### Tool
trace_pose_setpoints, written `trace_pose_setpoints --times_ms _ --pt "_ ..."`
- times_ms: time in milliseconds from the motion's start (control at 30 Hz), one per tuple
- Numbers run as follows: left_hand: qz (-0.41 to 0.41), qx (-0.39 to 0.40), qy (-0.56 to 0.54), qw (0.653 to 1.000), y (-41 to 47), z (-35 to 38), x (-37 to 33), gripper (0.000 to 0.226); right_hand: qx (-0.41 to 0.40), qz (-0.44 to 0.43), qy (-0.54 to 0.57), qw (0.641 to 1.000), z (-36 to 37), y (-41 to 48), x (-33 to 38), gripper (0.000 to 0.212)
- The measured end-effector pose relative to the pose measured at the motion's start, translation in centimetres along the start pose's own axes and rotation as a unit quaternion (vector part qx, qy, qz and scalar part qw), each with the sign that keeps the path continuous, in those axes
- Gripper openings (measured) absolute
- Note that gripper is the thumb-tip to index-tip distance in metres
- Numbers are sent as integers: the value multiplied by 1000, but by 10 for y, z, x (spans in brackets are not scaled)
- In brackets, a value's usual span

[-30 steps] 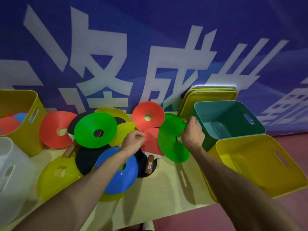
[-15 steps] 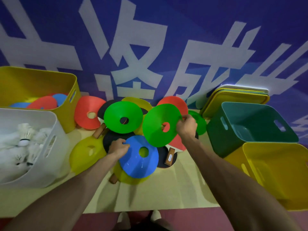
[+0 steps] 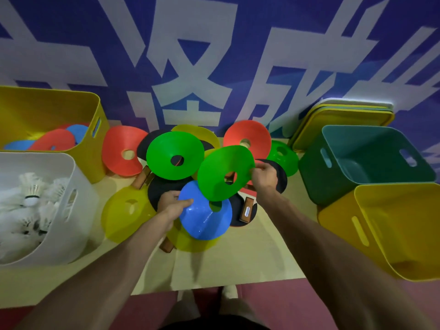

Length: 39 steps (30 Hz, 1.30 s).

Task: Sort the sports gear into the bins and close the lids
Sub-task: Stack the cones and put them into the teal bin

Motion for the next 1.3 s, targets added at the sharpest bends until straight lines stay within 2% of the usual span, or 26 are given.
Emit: trace_pose_setpoints --times_ms 133,233,333,467,667,767,967,1133,1300 --pt "26 59 -68 996 -5 -1 -26 33 1 -25 -3 1000 0 5 14 20" --pt "39 109 -74 990 -13 1 -53 22 9 -55 -30 998 0 7 30 16" --pt "55 140 -72 986 -19 4 -84 32 2 -70 -44 997 -11 11 47 17" --pt "90 134 -77 984 -29 6 -126 20 -18 -91 -21 995 -37 20 74 16" --pt "154 96 -107 978 -40 29 -195 16 -67 -115 33 991 -110 45 117 17" --pt "194 97 -116 969 -49 58 -238 10 -95 -127 58 986 -163 61 131 15" --pt "248 119 -122 954 -57 147 -315 20 -165 -124 135 969 -274 97 133 19" --pt "238 152 -133 950 -57 242 -352 23 -276 -99 96 951 -365 116 114 24" --pt "204 193 -140 950 -55 309 -356 29 -312 -84 40 946 -407 127 95 26"
Point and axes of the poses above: each hand's wrist, its own y-axis towards the middle knuckle, its own z-axis out of the palm, x = y × z, the point moved 6 cm from there along y, towards the middle knuckle, and after that the axes turned 5 degrees about x, right-handed, at the moved point
